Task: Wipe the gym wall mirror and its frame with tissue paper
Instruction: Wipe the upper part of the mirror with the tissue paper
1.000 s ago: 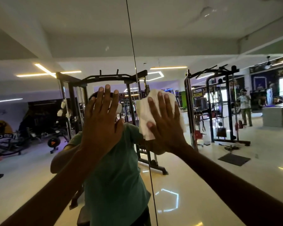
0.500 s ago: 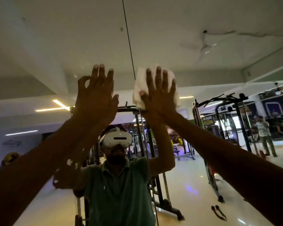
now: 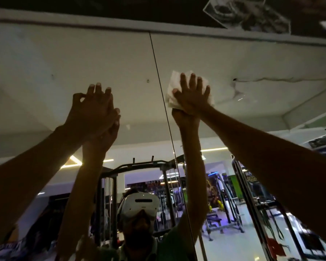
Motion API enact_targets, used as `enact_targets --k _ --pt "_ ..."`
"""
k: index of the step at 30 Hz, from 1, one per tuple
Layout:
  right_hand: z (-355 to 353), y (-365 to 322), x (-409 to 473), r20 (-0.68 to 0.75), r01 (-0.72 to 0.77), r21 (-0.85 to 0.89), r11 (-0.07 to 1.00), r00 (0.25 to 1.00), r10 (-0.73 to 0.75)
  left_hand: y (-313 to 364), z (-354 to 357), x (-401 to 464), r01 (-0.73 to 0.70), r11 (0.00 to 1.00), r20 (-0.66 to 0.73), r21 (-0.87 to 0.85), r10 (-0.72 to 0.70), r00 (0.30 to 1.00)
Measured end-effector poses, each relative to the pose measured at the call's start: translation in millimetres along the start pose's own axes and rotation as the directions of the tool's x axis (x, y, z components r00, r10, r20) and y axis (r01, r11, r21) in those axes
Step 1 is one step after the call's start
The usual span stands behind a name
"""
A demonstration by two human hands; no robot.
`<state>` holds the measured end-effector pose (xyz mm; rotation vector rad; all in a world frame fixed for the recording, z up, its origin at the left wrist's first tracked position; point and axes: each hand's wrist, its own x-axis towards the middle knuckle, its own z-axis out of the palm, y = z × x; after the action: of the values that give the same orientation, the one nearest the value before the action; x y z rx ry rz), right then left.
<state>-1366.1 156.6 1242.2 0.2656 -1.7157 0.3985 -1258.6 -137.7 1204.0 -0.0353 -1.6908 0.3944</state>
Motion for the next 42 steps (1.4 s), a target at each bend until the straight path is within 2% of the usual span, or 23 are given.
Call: enact_targets --k 4,7,10,12,15,17,19,22,24,26,28,30,32,33,35,37,39,42 --pt "6 -80 -3 0.065 0.269 0.034 0.963 0.961 -0.270 -12 1 13 0.041 0.999 0.073 0.015 -0.042 0.996" --pt "8 -95 6 0.057 0.341 0.027 0.940 0.938 -0.342 -12 4 11 0.039 0.999 0.104 0.020 -0.040 0.994" --pt "-1 -61 44 -0.002 0.232 0.003 0.973 0.973 -0.232 -19 5 6 0.021 0.999 0.119 0.028 -0.024 0.993" --pt "-10 -23 70 -0.053 0.065 0.018 0.998 0.997 -0.064 -23 5 6 0.013 1.000 0.125 0.027 -0.016 0.992" --pt "-16 7 90 -0.093 -0.202 0.094 0.975 0.973 0.211 -22 8 6 0.016 1.000 0.127 0.012 -0.018 0.992" --pt "-14 -13 89 -0.087 -0.271 0.180 0.946 0.953 0.290 -21 10 6 0.024 1.000 0.111 -0.014 -0.022 0.994" --pt "-4 -55 81 -0.113 -0.203 0.165 0.965 0.968 0.223 -17 12 5 0.026 1.000 0.102 -0.015 -0.025 0.995" --pt "14 -131 64 -0.099 0.086 0.079 0.993 0.992 -0.078 -17 12 4 0.047 0.999 0.098 -0.027 -0.044 0.994" --pt "19 -160 51 -0.046 0.246 0.060 0.967 0.969 -0.244 -17 10 1 0.040 0.999 0.104 -0.030 -0.037 0.994" --pt "15 -158 48 -0.031 0.337 0.036 0.941 0.941 -0.336 -22 8 -6 0.035 0.999 0.122 -0.009 -0.033 0.992" --pt "11 -134 57 -0.047 0.322 -0.004 0.947 0.946 -0.322 -36 8 -14 0.047 0.999 0.099 0.022 -0.049 0.994" --pt "3 -102 72 -0.069 0.195 0.002 0.981 0.979 -0.194 -65 10 -22 0.074 0.996 0.053 0.051 -0.077 0.996" --pt "-3 -85 81 -0.080 0.063 0.040 0.997 0.995 -0.060 -97 13 -31 0.061 0.989 0.065 0.132 -0.070 0.995" --pt "-3 -90 80 -0.086 0.019 0.045 0.999 0.996 -0.015 -110 15 -35 0.036 0.986 0.092 0.163 -0.052 0.994" --pt "4 -122 68 -0.099 -0.021 0.041 0.999 0.995 0.025 -123 16 -41 0.057 0.995 0.115 0.082 -0.066 0.991" --pt "19 -167 46 -0.116 0.038 0.037 0.999 0.993 -0.033 -122 14 -45 0.088 0.996 0.088 -0.021 -0.086 0.992" --pt "33 -209 16 -0.133 0.165 0.009 0.986 0.978 -0.163 -123 15 -50 0.069 0.995 0.040 -0.076 -0.066 0.997" --pt "42 -227 -32 -0.069 0.319 0.011 0.948 0.946 -0.317 -132 10 -62 0.052 0.991 0.070 -0.124 -0.044 0.997"
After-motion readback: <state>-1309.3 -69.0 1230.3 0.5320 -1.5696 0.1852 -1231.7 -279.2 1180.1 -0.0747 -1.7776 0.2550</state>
